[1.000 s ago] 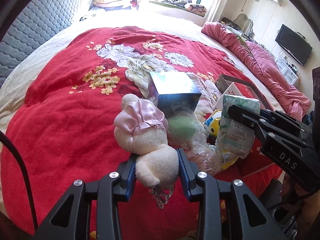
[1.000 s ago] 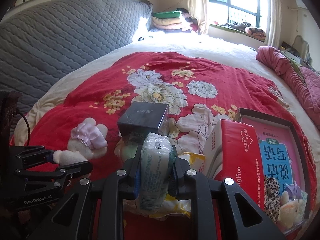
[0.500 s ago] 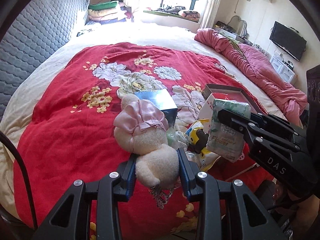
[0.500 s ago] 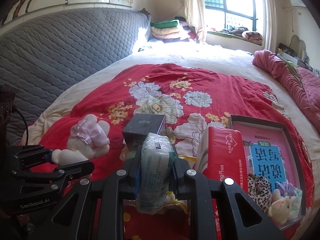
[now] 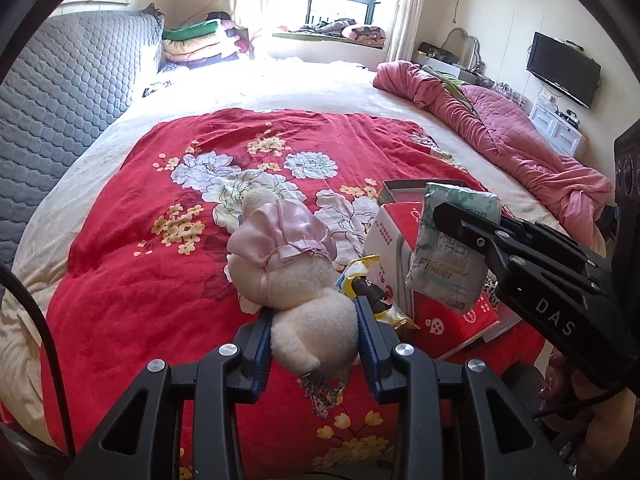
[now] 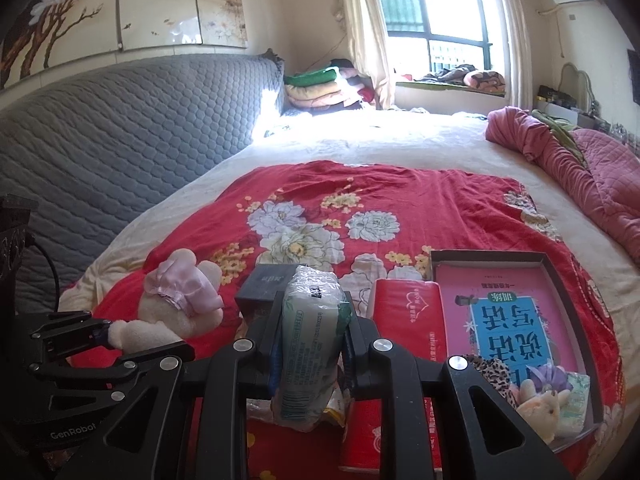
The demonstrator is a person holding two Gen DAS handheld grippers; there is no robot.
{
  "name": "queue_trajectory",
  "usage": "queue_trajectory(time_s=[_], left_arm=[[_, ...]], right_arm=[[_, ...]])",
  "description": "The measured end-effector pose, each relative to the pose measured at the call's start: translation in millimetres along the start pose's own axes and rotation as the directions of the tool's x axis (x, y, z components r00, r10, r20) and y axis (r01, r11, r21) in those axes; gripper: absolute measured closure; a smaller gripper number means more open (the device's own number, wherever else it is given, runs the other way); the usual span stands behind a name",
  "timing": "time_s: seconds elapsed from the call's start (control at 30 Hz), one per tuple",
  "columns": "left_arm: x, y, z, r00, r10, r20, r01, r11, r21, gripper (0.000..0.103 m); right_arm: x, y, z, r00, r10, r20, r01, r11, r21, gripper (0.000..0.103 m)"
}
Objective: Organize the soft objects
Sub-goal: 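Carry the bunny with the left tool while the right tool carries the wipes pack toward the tray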
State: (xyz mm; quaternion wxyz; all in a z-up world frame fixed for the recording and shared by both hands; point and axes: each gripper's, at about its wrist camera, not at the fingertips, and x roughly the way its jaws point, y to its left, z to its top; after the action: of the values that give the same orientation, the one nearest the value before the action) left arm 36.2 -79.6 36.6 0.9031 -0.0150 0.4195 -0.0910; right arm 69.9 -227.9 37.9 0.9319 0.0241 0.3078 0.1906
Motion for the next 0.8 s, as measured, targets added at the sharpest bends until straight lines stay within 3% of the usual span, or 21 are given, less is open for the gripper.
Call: queue_trajectory(time_s=[0.4, 0.8], left_arm=[[-11.1, -49.3, 17.0, 0.999, -0.026, 0.039, 0.022, 0.995, 0.096, 0.066], [2.8, -98.8, 33.7, 0.998, -0.058, 0.019, 0.054, 0.986, 0.16, 0.066]], right_arm=[[-34.9, -36.6, 9.9, 0.996, -0.032, 0.086, 0.025, 0.996, 0.08, 0.079], [-61.0, -91.5, 6.9, 0.983, -0.124, 0.134, 0.097, 0.977, 0.191, 0.079]])
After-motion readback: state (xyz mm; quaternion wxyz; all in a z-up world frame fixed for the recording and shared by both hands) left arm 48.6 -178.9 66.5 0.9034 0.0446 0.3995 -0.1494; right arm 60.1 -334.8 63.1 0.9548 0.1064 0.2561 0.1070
